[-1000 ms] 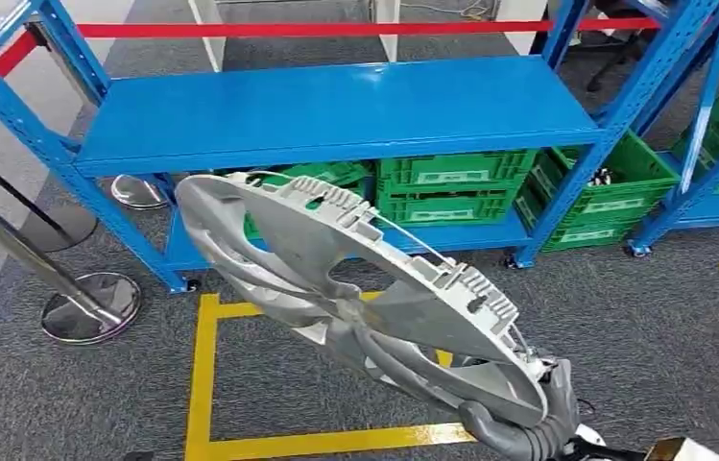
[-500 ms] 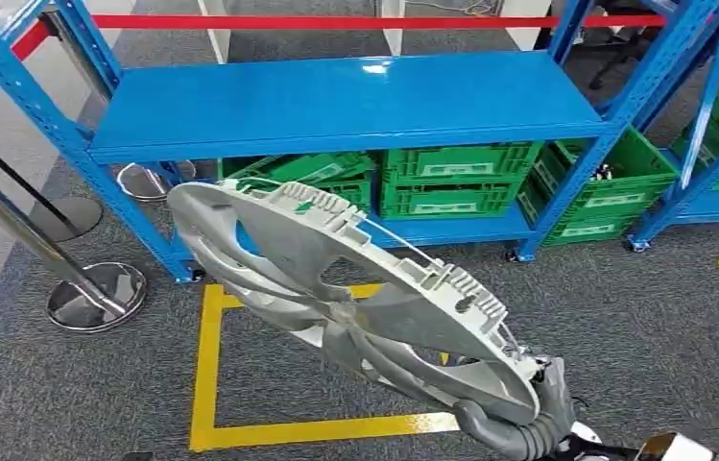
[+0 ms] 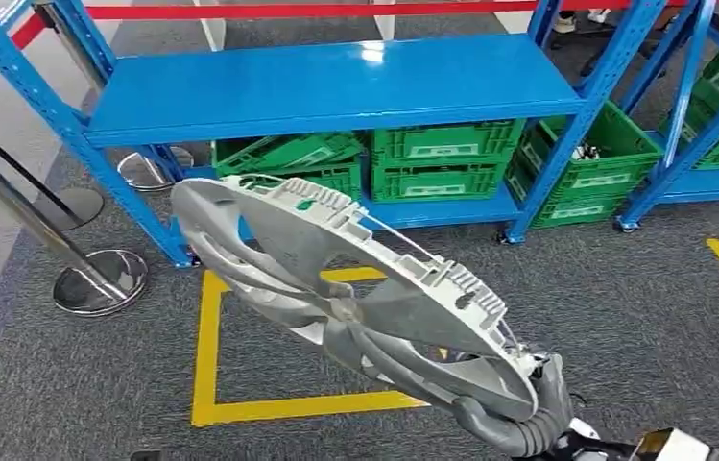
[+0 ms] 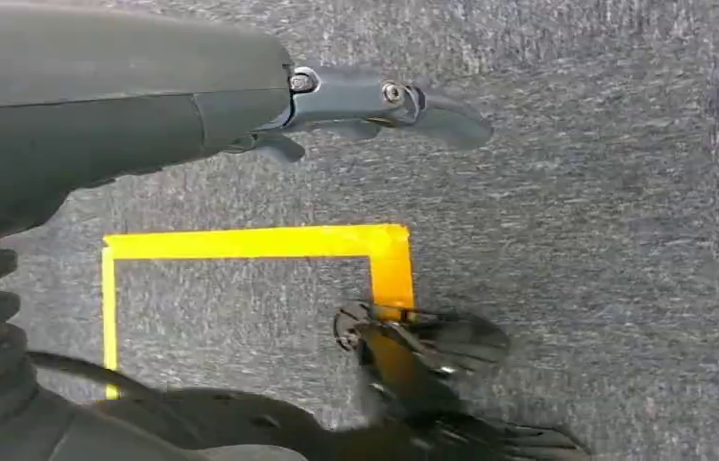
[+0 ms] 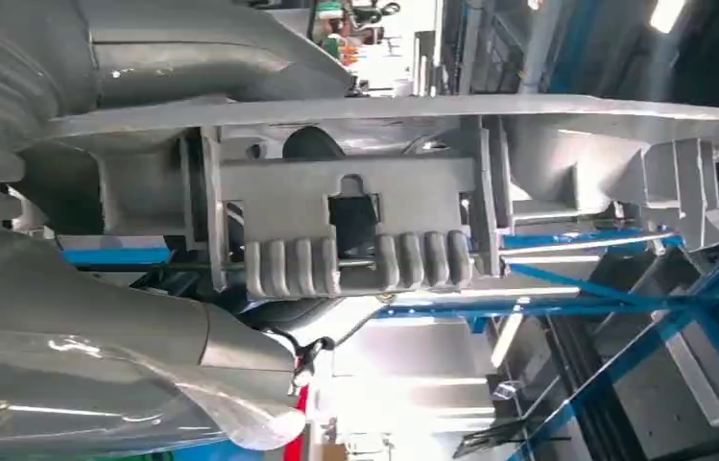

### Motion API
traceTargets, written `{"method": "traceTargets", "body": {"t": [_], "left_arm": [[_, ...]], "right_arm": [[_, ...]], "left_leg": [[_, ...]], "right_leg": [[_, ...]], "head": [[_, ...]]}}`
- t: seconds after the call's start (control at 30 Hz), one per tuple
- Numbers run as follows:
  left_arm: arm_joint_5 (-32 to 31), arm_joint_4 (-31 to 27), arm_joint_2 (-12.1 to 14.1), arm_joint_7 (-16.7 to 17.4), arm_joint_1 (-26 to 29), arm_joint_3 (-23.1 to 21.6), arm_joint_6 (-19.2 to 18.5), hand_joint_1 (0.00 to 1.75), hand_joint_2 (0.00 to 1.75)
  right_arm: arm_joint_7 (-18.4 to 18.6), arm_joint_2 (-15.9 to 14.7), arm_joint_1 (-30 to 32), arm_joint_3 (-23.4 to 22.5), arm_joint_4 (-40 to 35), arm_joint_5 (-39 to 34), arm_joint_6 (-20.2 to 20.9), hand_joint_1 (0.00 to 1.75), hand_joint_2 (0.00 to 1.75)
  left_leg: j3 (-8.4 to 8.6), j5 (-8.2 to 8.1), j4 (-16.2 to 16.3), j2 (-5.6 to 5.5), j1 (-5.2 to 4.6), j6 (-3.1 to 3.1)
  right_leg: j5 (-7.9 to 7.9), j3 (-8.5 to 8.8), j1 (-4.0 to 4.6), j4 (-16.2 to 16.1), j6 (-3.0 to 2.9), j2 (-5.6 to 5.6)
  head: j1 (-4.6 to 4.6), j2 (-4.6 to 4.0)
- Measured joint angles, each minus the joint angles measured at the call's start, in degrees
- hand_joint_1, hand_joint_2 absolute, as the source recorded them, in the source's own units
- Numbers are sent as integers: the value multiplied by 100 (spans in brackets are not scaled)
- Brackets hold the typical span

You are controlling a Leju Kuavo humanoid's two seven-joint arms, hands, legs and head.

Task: Take the parts from the cabinet and place them on the table.

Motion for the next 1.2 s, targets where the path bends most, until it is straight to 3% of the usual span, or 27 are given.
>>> {"method": "traceTargets", "body": {"t": [0.1, 0.13, 0.17, 0.2, 0.23, 0.27, 0.3, 0.33, 0.37, 0.4, 0.43, 0.5, 0.53, 0.6, 0.63, 0.67, 0.7, 0.77, 0.8, 0.83, 0.87, 0.93, 0.97, 1.0, 1.1, 1.13, 1.2], "left_arm": [[15, 2, -9, -11, 20, 2, 0, 0, 175], [17, 7, -42, -11, 25, 2, 0, 0, 175], [17, 7, -26, -13, 16, 2, 0, 0, 175], [17, 7, -22, -24, 11, 2, 0, 0, 175], [17, 7, -33, -33, 14, 2, 0, 0, 175], [17, 7, -35, -42, 14, 2, 0, 0, 175], [15, 7, -42, -48, 14, 2, 0, 0, 175], [15, 7, -44, -59, 17, 2, 0, 0, 175], [9, 7, -48, -66, 17, 2, 0, 0, 175], [0, 7, -50, -77, 17, 2, 0, 0, 175], [0, 7, -50, -79, 15, 2, 0, 0, 175], [0, 4, -50, -81, 13, 2, 0, 0, 175], [-2, 4, -50, -89, 15, 2, 0, 0, 175], [-20, 4, -48, -103, 22, 2, -37, 0, 175], [-24, 4, -37, -109, 43, 2, -50, 0, 175], [-33, 7, -35, -127, 52, 2, -50, 0, 175], [-39, 7, -35, -135, 66, 2, -52, 0, 175], [-57, 7, -44, -149, 71, 2, -55, 0, 175], [-70, 7, -44, -158, 71, 2, -55, 0, 175], [-79, 7, -42, -166, 74, 2, -57, 0, 175], [-81, 7, -41, -166, 76, 0, -57, 0, 175], [-87, 7, -35, -184, 83, 2, -57, 0, 175], [-87, 7, -33, -188, 80, 2, -57, 0, 175], [-92, 7, -22, -188, 71, 2, -55, 0, 175], [-103, 7, -20, -184, 83, 2, -48, 0, 175], [-103, 7, -22, -179, 80, 2, -48, 0, 175], [-105, 7, -31, -164, 75, 2, -48, 0, 175]], "right_arm": [[-2, 0, 2, 4, -2, 5, -2, 175, 175], [-2, -2, 7, 2, 0, 5, -4, 175, 175], [-2, -2, 16, 2, -2, 0, -9, 175, 175], [-2, -2, 12, 4, -2, -4, -9, 175, 175], [-2, -2, 12, 4, 0, -2, -9, 175, 175], [0, -2, 14, 4, 0, 0, -9, 175, 175], [-2, -2, 15, 4, 2, 0, -9, 175, 175], [-2, -2, 16, 4, 2, 2, -15, 175, 175], [0, -2, 17, 4, 2, 5, -22, 175, 175], [0, -2, 16, 2, 2, 5, -33, 175, 175], [0, -2, 14, 2, 2, 5, -44, 175, 175], [0, -2, -3, 2, -2, 9, -50, 175, 175], [0, -2, -7, 0, -2, 11, -55, 175, 175], [-2, -2, 16, 0, 0, 15, -61, 175, 175], [-2, -2, 18, 0, 0, 18, -66, 175, 175], [0, -2, 18, -2, 0, 18, -68, 175, 175], [-2, 0, 24, 0, -2, 20, -68, 175, 175], [-4, -2, 30, 2, -2, 26, -70, 175, 175], [-4, 0, 33, 0, 0, 35, -79, 175, 175], [0, -2, 43, 0, 0, 42, -90, 175, 175], [0, -2, 48, 0, 0, 42, -94, 175, 175], [-2, -2, 45, 2, -2, 46, -101, 175, 175], [-2, -2, 48, 2, -2, 46, -111, 175, 175], [-4, -2, 48, 0, -2, 48, -118, 175, 175], [-2, -2, 42, 7, -4, 48, -129, 175, 175], [-2, -2, 37, 11, -6, 48, -129, 175, 175], [-2, -2, 27, 17, -13, 55, -131, 175, 175]], "left_leg": [[-102, 137, 46, -2, -32, 76], [-193, 255, -8, 38, 32, 123], [-296, 331, -7, 52, 22, 164], [-398, 409, -5, 58, 23, 200], [-504, 495, -4, 63, 22, 200], [-608, 583, 6, 68, 21, 197], [-726, 654, 9, 73, 21, 192], [-829, 730, 20, 76, 22, 180], [-925, 798, 28, 81, 23, 163], [-1024, 862, 49, 84, 26, 144], [-1109, 917, 83, 82, 34, 121], [-1193, 972, 193, 66, 0, 61], [-1221, 1031, 205, 68, -7, 25], [-1247, 1134, 170, 51, 14, -50], [-1264, 1150, 188, 20, 31, -83], [-1302, 960, 274, 4, 45, -116], [-1378, 598, 565, 3, 54, -146], [-1599, 36, 1422, 4, 68, -195], [-1680, -76, 1816, 4, 73, -207], [-1653, -10, 1956, 4, 75, -209], [-1489, 141, 1807, 8, 75, -199], [-891, 482, 881, 77, 65, -136], [-614, 576, 388, 257, 35, -70], [-518, 482, 234, 433, -31, -11], [-580, 484, 144, 295, -60, 42], [-569, 507, 60, 231, -17, 81], [-589, 582, 7, 132, 28, 155]], "right_leg": [[179, -20, -33, -46, 91, -19], [147, -81, -41, -28, 121, 13], [-162, -168, -33, 96, 143, 32], [-577, -255, -48, 382, 168, 33], [-990, -334, -58, 831, 195, 27], [-1242, -383, -62, 1288, 220, 28], [-1278, -401, -63, 1655, 236, 27], [-1127, -333, -70, 1795, 247, 27], [-888, -160, -83, 1729, 256, 26], [-645, 128, -94, 1437, 258, 25], [-568, 531, -104, 942, 259, 24], [-915, 1425, -105, -272, 236, 31], [-1054, 1395, -98, -413, 175, 26], [-1005, 1335, -50, -346, 92, 21], [-940, 1295, -97, -369, 6, -15], [-909, 1265, -96, -368, -45, -61], [-870, 1221, -93, -368, -91, -90], [-798, 1137, -73, -357, -109, -162], [-767, 1091, -59, -348, -111, -209], [-744, 1046, -49, -332, -106, -257], [-736, 1037, -42, -313, -99, -310], [-731, 1057, -23, -267, -91, -405], [-736, 1044, -17, -259, -83, -449], [-724, 999, 25, -232, -55, -512], [-690, 987, 13, -248, 20, -671], [-714, 992, 28, -243, 57, -713], [-1006, 795, -18, 91, 117, -145]], "head": [[-11, 0], [-22, 0], [-26, 0], [13, 0], [37, 0], [37, 0], [55, 0], [57, 0], [51, 0], [55, 0], [50, 0], [70, 0], [61, 0], [68, 0], [75, 0], [53, 0], [18, 0], [11, 0], [13, 0], [11, 0], [11, 0], [9, 0], [5, 0], [11, 0], [13, 0], [11, 0], [35, 0]]}}
